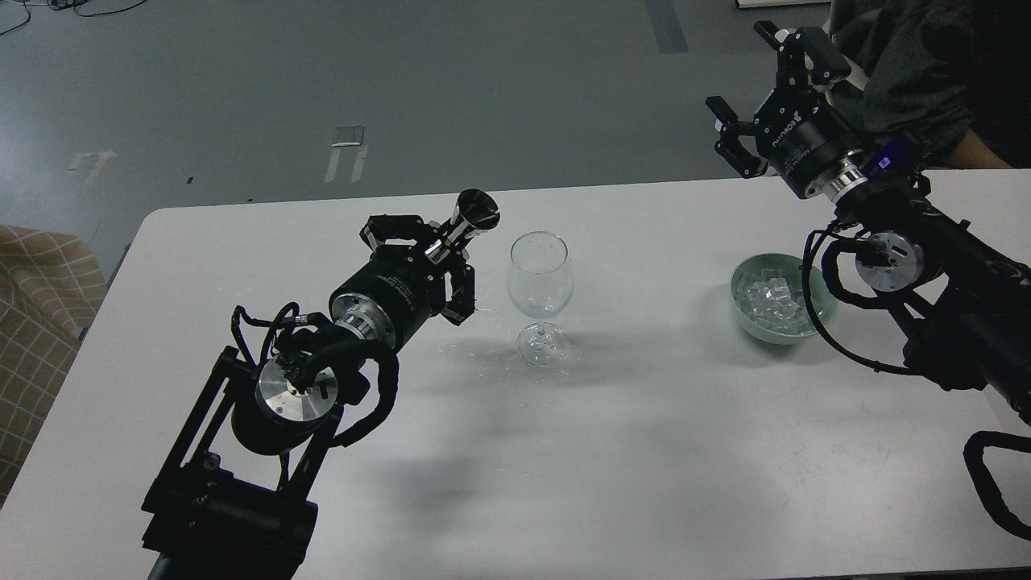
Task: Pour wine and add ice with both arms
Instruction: 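Tilt the jigger over the wine glass rim to pour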
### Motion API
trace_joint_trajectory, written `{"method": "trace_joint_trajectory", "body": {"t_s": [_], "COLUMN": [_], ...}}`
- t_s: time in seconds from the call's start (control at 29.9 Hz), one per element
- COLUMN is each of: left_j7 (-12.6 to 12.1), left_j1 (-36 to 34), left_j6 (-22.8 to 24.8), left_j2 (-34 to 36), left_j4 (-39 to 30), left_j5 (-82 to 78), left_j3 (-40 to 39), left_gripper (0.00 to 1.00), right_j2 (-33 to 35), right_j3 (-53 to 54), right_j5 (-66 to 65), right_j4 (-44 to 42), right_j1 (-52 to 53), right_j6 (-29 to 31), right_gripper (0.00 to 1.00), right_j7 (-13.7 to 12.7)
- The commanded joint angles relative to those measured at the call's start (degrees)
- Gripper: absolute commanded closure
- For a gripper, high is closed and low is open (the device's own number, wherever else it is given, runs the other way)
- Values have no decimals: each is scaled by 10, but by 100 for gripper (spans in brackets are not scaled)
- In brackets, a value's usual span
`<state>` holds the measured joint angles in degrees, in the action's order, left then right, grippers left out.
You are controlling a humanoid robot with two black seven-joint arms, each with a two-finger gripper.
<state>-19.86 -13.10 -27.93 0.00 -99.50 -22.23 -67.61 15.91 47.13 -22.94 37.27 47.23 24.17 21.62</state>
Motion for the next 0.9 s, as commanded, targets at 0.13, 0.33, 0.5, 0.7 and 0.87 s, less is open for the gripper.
{"method": "trace_joint_trajectory", "body": {"t_s": [0.13,0.33,0.5,0.7,0.87], "left_j7": [0,1,-1,-4,-6], "left_j1": [-22,-27,-35,-42,-45], "left_j6": [-1,-1,-1,-1,-1], "left_j2": [0,0,0,0,0], "left_j4": [5,8,14,18,18], "left_j5": [-15,-29,-58,-86,-105], "left_j3": [25,42,49,60,71], "left_gripper": [99,99,99,99,99], "right_j2": [0,2,2,2,2], "right_j3": [1,1,1,1,1], "right_j5": [0,0,0,0,0], "right_j4": [3,10,10,10,10], "right_j1": [-4,-6,-6,-6,-6], "right_j6": [0,0,0,0,0], "right_gripper": [0,0,0,0,0], "right_j7": [0,0,0,0,0]}}
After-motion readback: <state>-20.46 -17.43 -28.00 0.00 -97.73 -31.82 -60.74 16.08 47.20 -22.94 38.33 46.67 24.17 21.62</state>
